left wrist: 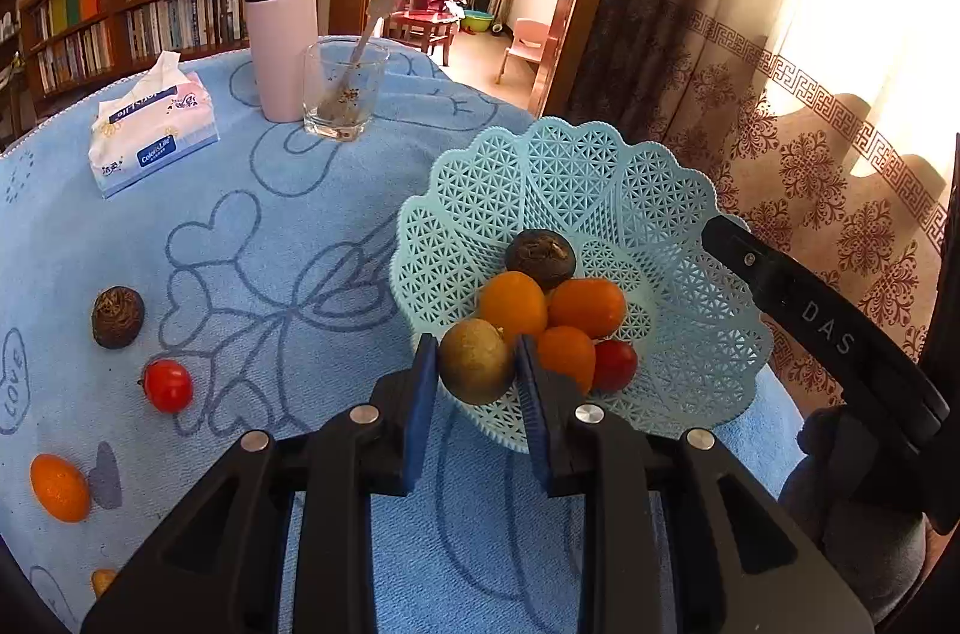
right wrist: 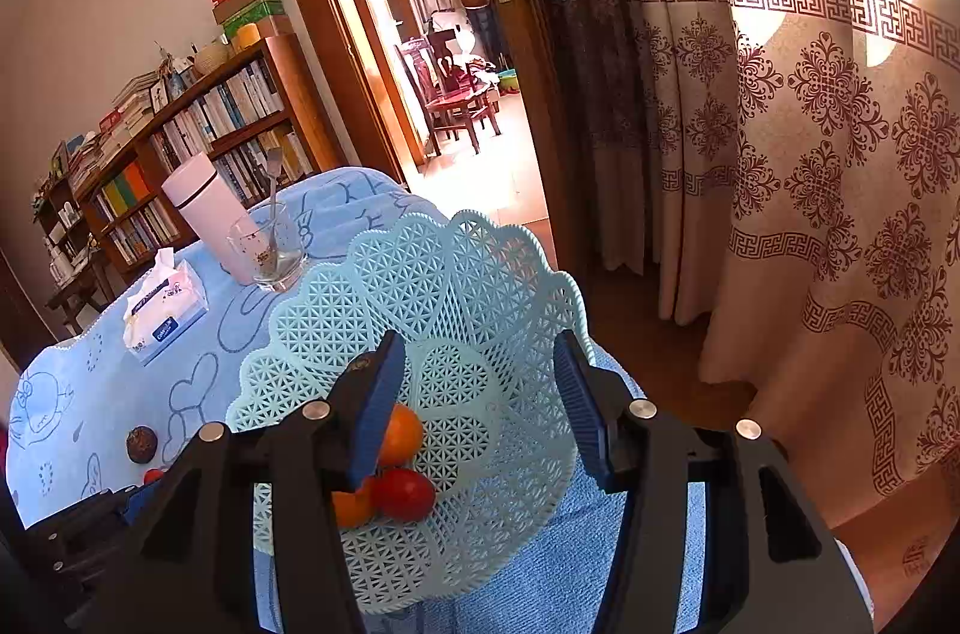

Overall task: Organize fruits
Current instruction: 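Carry the kiwi over the basket and open the left tool to drop it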

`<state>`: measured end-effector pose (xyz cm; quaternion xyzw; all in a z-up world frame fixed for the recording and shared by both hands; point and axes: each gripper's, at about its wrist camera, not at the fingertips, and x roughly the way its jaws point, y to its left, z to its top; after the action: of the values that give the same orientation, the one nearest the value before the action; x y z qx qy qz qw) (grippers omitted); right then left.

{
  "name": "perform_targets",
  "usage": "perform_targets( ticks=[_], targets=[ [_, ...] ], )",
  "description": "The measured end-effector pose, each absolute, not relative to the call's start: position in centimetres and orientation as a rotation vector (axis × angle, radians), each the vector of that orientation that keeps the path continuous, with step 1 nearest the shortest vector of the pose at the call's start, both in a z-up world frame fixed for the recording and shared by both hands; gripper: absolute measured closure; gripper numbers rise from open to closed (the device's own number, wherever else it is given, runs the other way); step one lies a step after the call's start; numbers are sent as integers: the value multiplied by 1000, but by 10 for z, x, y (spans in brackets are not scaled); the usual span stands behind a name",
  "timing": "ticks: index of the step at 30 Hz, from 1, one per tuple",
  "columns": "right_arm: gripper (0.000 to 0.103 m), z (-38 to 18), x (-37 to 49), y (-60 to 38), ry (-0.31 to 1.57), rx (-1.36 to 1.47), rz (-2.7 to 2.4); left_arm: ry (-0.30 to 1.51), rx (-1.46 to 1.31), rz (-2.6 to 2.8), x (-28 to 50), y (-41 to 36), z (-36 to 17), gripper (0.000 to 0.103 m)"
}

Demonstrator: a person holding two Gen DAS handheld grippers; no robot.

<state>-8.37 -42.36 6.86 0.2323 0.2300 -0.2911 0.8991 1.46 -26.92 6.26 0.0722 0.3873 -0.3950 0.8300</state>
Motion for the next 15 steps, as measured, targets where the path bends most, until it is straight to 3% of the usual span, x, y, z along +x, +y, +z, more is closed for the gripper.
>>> perform_targets(
  ticks=[2, 4, 15],
  targets=[
    [50, 69, -85, -425, 474, 484, -605, 816, 149, -850, 14, -274, 61, 70],
    [50, 69, -86, -426, 473, 487, -607, 818, 133, -852, 16, -271, 62, 47],
    [49, 68, -83, -416, 479, 481, -580, 819, 31, -681, 45, -213, 70, 45]
  ],
)
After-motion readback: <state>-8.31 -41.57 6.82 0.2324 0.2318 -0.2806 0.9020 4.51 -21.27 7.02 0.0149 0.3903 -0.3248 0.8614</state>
